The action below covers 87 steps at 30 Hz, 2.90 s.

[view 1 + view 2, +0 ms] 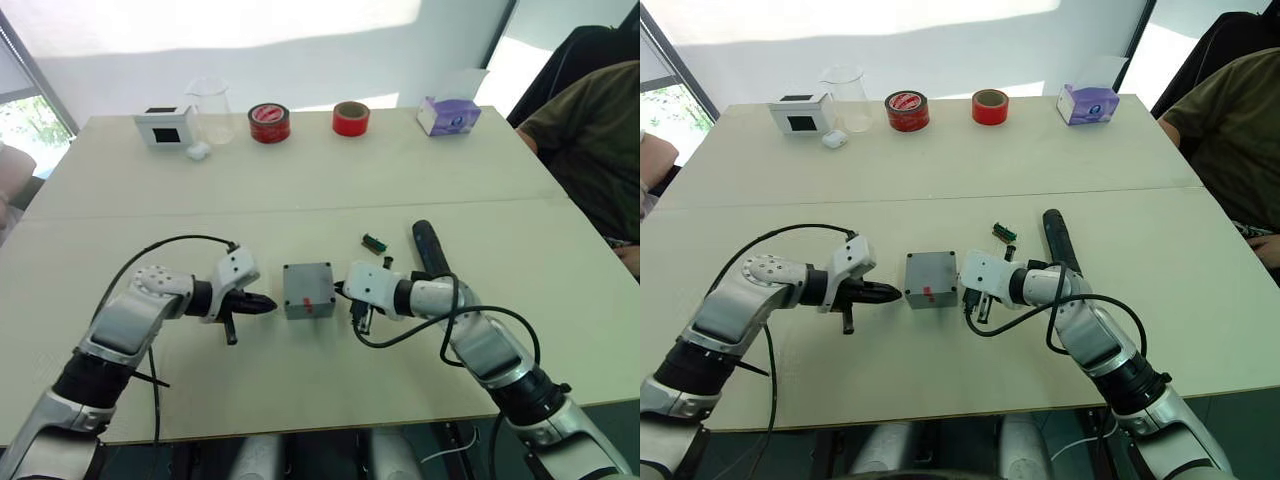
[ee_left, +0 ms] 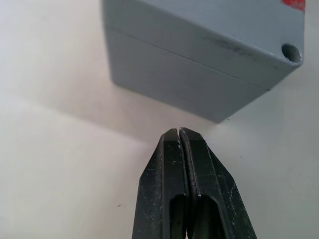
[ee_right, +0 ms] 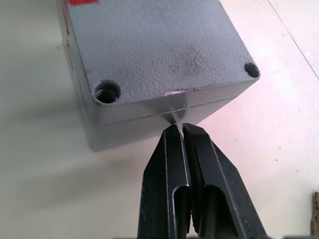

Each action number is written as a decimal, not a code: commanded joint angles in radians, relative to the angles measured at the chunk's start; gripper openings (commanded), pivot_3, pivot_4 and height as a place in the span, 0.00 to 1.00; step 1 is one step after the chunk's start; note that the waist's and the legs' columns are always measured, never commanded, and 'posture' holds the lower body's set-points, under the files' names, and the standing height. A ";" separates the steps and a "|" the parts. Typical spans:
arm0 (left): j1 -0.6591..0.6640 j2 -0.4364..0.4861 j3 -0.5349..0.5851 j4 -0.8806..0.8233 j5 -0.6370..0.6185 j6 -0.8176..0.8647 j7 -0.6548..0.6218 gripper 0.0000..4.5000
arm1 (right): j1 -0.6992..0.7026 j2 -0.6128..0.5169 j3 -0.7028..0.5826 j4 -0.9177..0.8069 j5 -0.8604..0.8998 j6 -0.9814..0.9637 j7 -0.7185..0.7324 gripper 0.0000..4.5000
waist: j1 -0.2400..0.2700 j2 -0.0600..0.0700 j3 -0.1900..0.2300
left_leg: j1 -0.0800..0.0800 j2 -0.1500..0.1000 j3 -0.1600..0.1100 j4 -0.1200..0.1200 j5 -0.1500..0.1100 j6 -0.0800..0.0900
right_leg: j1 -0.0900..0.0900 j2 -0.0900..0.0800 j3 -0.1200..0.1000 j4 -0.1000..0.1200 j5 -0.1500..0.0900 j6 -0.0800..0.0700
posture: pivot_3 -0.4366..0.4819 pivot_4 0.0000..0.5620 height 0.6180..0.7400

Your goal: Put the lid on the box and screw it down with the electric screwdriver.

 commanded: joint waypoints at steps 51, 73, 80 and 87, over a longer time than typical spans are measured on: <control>-0.124 0.094 0.039 -0.197 -0.257 0.044 -0.110 0.00 | 0.243 -0.043 -0.475 -0.300 0.500 0.574 -0.335 0.22 | 0.021 0.001 0.002 | 0.000 0.000 0.001 -0.009 0.001 -0.001 | 0.000 0.000 0.000 -0.006 0.001 -0.001 | 0.48 0.27 1.00; -0.115 0.085 0.029 -0.189 -0.255 0.027 -0.101 0.00 | 0.246 -0.034 -0.476 -0.302 0.509 0.602 -0.379 0.68 | 0.022 0.001 0.002 | 0.000 0.000 0.001 -0.009 0.001 0.000 | 0.000 0.000 0.000 -0.006 0.001 0.000 | 0.48 0.27 1.00; -0.102 0.084 0.033 -0.196 -0.256 0.024 -0.093 0.00 | 0.241 -0.026 -0.469 -0.291 0.510 0.597 -0.386 0.42 | 0.022 0.001 0.002 | 0.000 0.000 0.001 -0.009 0.001 0.000 | 0.000 0.000 0.000 -0.006 0.001 0.000 | 0.48 0.27 1.00; -0.100 0.084 0.028 -0.189 -0.249 0.011 -0.093 0.00 | 0.240 -0.020 -0.464 -0.289 0.511 0.595 -0.384 0.42 | 0.022 0.001 0.002 | 0.000 0.000 0.001 -0.009 0.001 -0.001 | 0.000 0.000 0.000 -0.006 0.001 0.000 | 0.48 0.27 1.00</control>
